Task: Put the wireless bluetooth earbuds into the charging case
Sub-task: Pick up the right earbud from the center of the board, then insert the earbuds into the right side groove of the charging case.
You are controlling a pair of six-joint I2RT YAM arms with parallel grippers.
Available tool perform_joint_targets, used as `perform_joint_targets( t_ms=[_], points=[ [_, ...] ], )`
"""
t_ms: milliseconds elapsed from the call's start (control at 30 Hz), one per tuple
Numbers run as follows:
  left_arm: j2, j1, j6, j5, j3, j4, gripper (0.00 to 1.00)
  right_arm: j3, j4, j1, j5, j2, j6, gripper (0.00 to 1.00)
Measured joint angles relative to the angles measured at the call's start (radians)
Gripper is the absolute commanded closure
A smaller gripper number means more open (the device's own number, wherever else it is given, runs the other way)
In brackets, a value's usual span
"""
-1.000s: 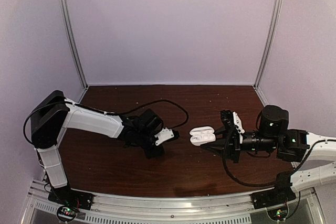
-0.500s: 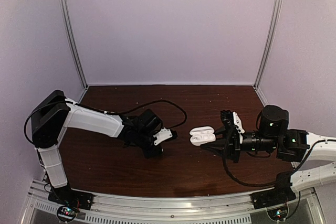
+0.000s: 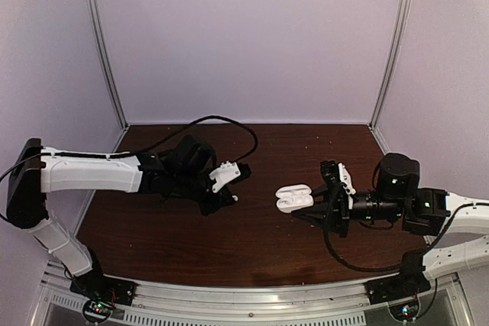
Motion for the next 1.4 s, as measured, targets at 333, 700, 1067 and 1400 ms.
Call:
perform_joint_targets(
  t_ms=[333, 700, 1067, 1400],
  points=[
    [-0.449, -0.027, 0.001, 0.216, -0.003, 0.017, 0.91, 0.004, 0.009, 0.0, -0.053, 0.077, 0.005, 1.0],
    [-0.39, -0.225, 0.018, 0.241, 0.137, -0.028, 0.9, 0.016, 0.087, 0.0, -0.117, 0.196, 0.039, 1.0],
    [-0.225, -0.292, 0.019, 0.235, 0.196, -0.077, 0.9, 0.019, 0.162, 0.0, -0.14, 0.264, 0.081, 1.0],
    [-0.19, -0.293, 0.019, 0.223, 0.211, -0.077, 0.89, 0.019, 0.188, 0.004, -0.143, 0.278, 0.098, 1.0]
  ],
)
